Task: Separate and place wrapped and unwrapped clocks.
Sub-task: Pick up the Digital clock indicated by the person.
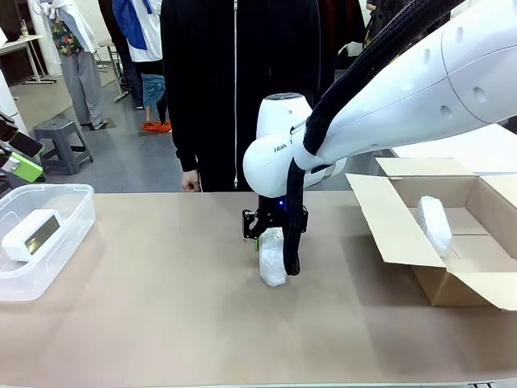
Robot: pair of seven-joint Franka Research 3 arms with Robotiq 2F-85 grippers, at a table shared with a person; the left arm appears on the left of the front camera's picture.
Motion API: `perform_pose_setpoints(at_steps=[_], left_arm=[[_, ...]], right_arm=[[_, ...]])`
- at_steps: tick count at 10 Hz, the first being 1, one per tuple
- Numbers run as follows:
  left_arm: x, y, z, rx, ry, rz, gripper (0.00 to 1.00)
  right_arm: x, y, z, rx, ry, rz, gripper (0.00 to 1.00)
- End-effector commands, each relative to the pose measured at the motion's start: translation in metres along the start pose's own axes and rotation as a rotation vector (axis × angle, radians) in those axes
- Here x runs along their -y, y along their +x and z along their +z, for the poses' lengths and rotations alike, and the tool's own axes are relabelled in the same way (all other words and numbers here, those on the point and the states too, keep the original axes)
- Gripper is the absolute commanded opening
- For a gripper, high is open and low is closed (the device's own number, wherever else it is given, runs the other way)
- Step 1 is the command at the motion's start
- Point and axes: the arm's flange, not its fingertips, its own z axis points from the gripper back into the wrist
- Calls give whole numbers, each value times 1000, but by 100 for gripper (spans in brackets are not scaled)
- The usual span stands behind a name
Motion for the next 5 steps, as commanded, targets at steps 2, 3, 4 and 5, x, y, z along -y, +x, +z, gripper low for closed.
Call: perform_pose_setpoints(at_steps=[2, 3, 4, 5], left_arm=[[0, 0, -1, 10, -13, 5, 100], [0, 0, -1, 10, -13, 5, 100], [0, 0, -1, 10, -13, 5, 100], [0, 0, -1, 10, -13, 5, 100]], right_arm=[[-4, 1, 2, 8, -47, -22, 64], [-3, 1, 3, 12, -49, -25, 49], [-3, 1, 3, 15, -51, -26, 46], [-3, 1, 3, 14, -48, -26, 30]])
